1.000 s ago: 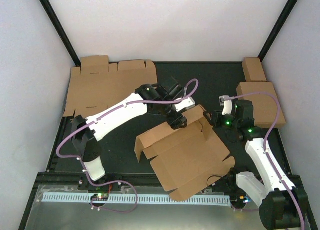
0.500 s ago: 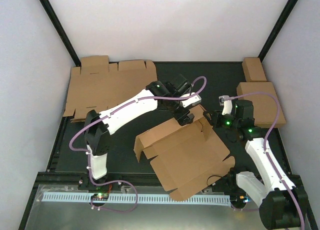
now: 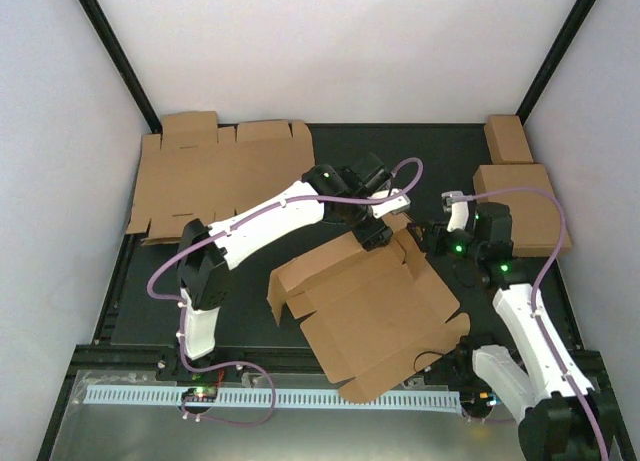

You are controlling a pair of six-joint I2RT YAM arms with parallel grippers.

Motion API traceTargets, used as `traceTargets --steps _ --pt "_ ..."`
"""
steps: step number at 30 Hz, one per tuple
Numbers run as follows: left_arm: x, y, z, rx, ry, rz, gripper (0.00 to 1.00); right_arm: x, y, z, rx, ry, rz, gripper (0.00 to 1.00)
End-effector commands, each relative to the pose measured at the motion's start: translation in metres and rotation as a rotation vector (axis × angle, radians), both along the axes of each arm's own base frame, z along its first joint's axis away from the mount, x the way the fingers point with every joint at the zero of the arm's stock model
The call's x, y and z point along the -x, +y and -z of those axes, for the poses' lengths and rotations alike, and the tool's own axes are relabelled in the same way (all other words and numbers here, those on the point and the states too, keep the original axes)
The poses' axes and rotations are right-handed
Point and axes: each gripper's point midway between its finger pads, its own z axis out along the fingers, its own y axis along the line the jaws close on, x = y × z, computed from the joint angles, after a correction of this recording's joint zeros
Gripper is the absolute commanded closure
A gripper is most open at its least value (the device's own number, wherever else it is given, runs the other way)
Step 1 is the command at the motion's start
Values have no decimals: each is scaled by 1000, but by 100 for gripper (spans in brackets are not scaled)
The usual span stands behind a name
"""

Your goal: Fold the paper box

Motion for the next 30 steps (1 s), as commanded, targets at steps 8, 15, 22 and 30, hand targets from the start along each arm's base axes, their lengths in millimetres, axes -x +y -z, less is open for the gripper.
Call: traceTargets --steps 8,15,22,30 --pt "3 -9 -9 39 12 19 37 5 -28 -17 83 -78 153 51" --pt "5 -6 -2 16 8 13 37 9 -35 -30 64 -130 206 55" --pt "8 -2 7 -19 -6 8 38 3 -10 -34 -10 -95 73 51" --pt "10 -2 7 -24 -14 10 38 -13 -2 -25 -24 -35 32 54"
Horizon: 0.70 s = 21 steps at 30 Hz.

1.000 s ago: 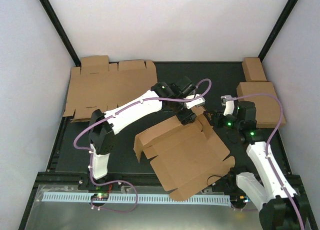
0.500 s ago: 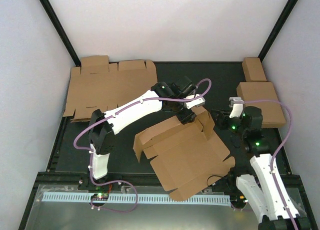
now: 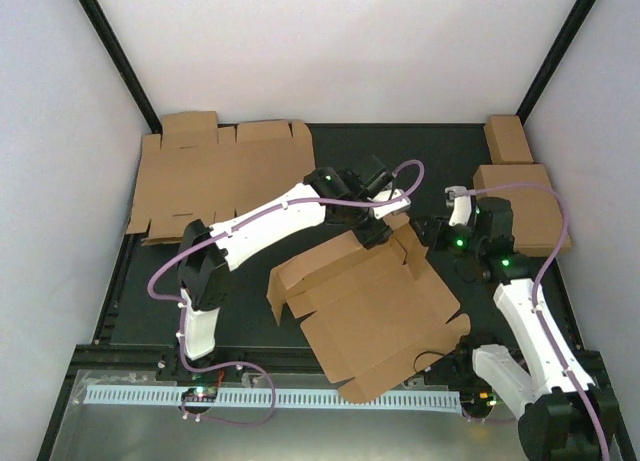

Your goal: Fold the paper box

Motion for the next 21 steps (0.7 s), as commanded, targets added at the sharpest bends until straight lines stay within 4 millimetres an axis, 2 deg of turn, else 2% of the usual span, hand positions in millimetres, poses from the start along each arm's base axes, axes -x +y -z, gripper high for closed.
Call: traceTargets --steps 1,4,8,11,17,21 --pt "14 -2 2 -5 26 21 38 -7 6 -13 -21 -37 -39 56" --pt "14 -3 1 1 29 25 37 -5 8 -5 -16 -14 -58 65" --pt "18 -10 -9 44 44 43 22 1 8 6 -6 5 -70 72" --pt "21 -17 -21 94 64 57 15 5 7 13 0 14 -68 74" --pt "17 -25 -43 211 131 50 14 9 7 20 5 20 -70 74" --pt "4 -23 -45 249 159 11 24 10 7 19 6 15 -71 74"
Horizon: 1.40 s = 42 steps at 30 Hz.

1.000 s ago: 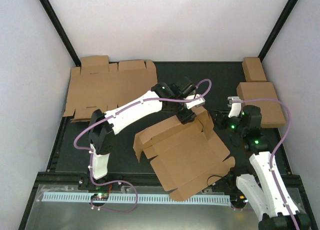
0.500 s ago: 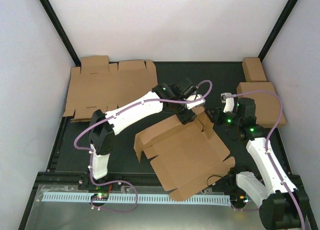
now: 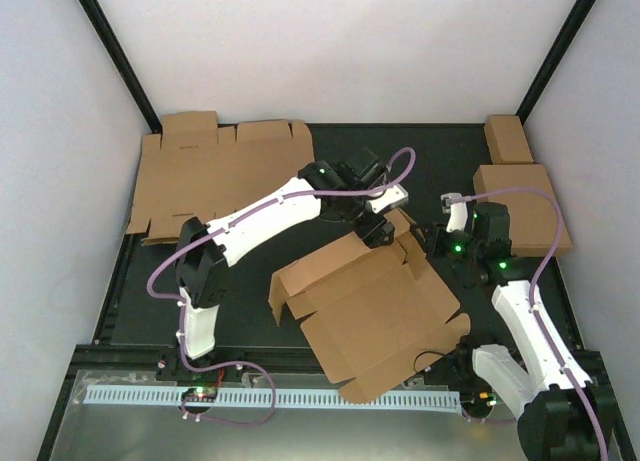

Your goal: Fold the paper box

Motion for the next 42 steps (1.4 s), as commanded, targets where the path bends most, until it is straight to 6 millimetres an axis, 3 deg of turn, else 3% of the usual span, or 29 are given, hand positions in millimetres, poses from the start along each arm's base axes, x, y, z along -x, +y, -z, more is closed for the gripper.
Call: traceTargets --steps 1,6,13,17,21,25,27,30,32,36,42 --pt "-5 -18 -35 151 27 4 25 3 2 -1 4 -20 -21 74" --pt "-12 -17 -26 123 17 -17 33 3 2 -5 1 -31 -21 71" --pt "-16 -16 -17 98 15 -28 43 6 -3 -27 10 -96 10 57" --pt "-17 -15 -12 83 15 -35 45 10 -8 -39 27 -131 34 55" --pt "-18 -14 -12 81 14 -39 45 10 -29 -46 66 -173 166 54" --pt "-18 -14 -12 82 14 -39 46 8 -62 -29 141 -124 360 60" --pt "-17 -14 -12 80 16 -39 47 8 -70 -19 173 -82 395 65" --pt "-17 -14 -10 78 21 -39 47 8 -68 -17 156 -66 395 67" --pt "-16 -14 -10 77 26 -41 47 8 -65 -9 142 -37 384 74" --pt "-14 -13 -8 80 40 -44 48 11 -41 1 68 34 271 85" --pt "-9 -11 -3 89 61 -51 48 23 -11 21 -74 75 129 88"
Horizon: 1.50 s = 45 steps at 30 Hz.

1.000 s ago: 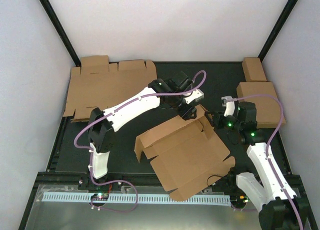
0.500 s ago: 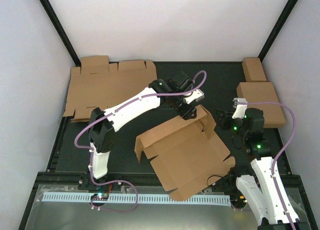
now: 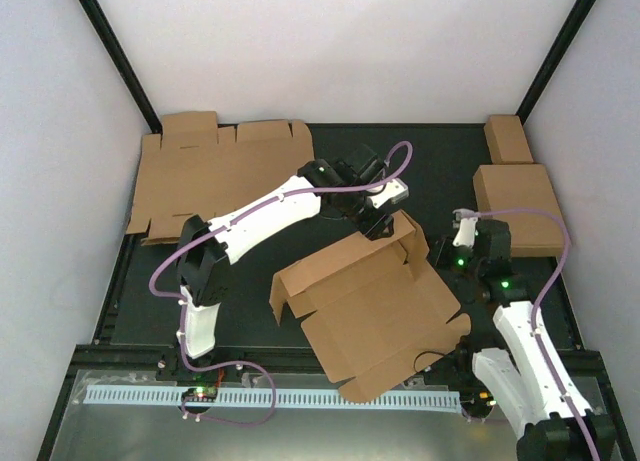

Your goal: Fold the paper box

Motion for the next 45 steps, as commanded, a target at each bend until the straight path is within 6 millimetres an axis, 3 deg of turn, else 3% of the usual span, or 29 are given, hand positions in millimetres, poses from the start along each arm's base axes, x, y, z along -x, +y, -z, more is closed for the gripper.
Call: traceTargets --steps 1,9,12,16,28,45 --pt "5 -6 1 35 27 4 48 12 27 7 -135 -4 -121 88" --pt "8 -5 9 30 48 9 48 11 36 14 -122 -103 -212 62" --pt "8 -5 6 36 42 11 48 6 35 12 -79 -161 -229 47" --pt "7 -6 -4 58 39 17 48 3 36 6 -35 -246 -266 40" --pt "-4 -1 -19 149 126 27 46 8 63 7 -75 -322 -396 38" --pt "2 -3 -6 145 208 75 45 -8 68 11 36 -406 -367 41"
